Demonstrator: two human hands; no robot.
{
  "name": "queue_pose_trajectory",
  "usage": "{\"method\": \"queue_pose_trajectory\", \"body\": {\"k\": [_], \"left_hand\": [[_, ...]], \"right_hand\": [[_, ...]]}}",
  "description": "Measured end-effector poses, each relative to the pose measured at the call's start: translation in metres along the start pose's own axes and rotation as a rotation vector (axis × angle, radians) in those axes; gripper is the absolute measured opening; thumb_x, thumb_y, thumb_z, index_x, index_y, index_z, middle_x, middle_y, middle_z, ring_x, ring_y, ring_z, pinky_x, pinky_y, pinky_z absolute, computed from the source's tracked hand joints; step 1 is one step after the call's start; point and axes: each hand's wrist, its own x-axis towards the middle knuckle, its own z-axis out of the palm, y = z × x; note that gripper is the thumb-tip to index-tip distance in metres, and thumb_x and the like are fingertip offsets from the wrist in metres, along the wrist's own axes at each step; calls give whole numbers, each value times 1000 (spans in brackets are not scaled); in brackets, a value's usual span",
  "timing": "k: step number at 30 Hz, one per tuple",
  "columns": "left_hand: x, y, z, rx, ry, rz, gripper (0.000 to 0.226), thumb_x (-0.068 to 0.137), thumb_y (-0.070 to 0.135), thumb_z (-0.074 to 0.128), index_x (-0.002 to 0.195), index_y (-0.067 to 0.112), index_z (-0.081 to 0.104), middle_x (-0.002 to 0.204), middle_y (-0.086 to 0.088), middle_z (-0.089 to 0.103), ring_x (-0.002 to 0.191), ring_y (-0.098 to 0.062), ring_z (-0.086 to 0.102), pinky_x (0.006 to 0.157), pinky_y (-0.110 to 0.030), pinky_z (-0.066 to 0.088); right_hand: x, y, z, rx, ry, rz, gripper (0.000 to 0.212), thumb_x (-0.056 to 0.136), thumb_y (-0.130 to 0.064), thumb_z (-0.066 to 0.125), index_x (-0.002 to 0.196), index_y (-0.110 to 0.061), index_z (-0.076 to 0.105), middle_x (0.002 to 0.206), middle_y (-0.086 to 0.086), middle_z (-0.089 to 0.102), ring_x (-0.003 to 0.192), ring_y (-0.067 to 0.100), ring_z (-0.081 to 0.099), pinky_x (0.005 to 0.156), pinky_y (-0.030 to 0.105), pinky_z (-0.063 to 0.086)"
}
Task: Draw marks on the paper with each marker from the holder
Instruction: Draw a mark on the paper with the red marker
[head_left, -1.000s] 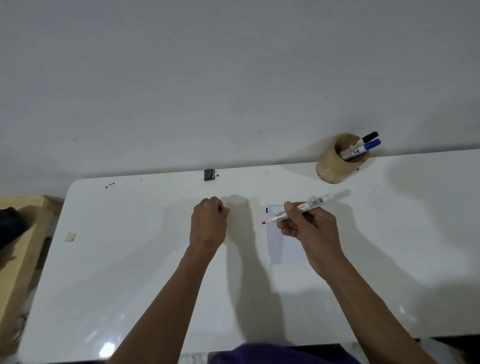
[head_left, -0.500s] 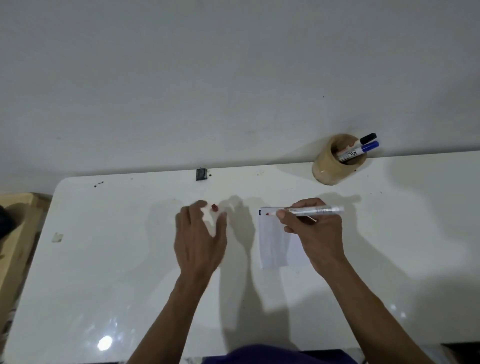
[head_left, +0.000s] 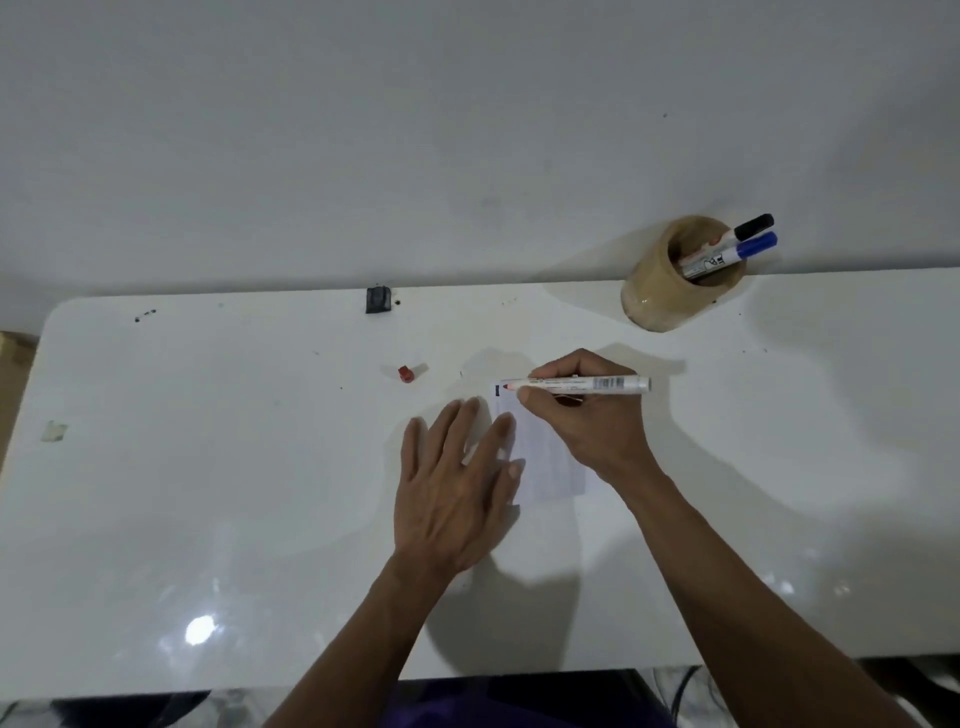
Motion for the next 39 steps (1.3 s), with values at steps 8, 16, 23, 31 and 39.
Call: {"method": "queue_pose_trajectory", "body": {"k": [8,16,23,31,39], "left_hand": [[0,-1,6,17,114,2,50,97,49,48,140,24,54,151,-9,50,144,-28,41,116,-55,29],[1,-1,9,18,179,8,50,95,49,52,137,21,58,148,-10,52,142,-28,43,114,-56,31],[1,-1,10,16,192,8,50,95,49,52,137,21,58,148,-10,53,142,-29,43,114,-57,31],[1,-1,11,15,215,9,50,95,48,52,136,21,59,148,-10,53,142,-28,44,114,-57,32],[1,-1,12,-1,233,13,50,95,48,53,136,21,60,147,-10,54,141,-28,44,113,-57,32]], "right_hand": [[12,19,5,-70,-9,4,15,76,-7,87,76,-1,72,73,4,76,64,12,70,57,23,55],[13,19,8,-98,3,2,14,77,-8,86,77,-3,73,74,0,75,65,13,71,58,25,57],[13,20,9,-140,7,-4,15,77,-11,87,77,-5,73,74,-2,75,66,12,71,58,24,56],[13,21,6,-144,-24,11,17,75,-9,87,73,-4,71,71,4,75,63,20,70,57,38,57],[14,23,5,-143,-42,14,17,74,-9,87,72,-4,70,69,3,74,62,21,69,56,36,56]]}}
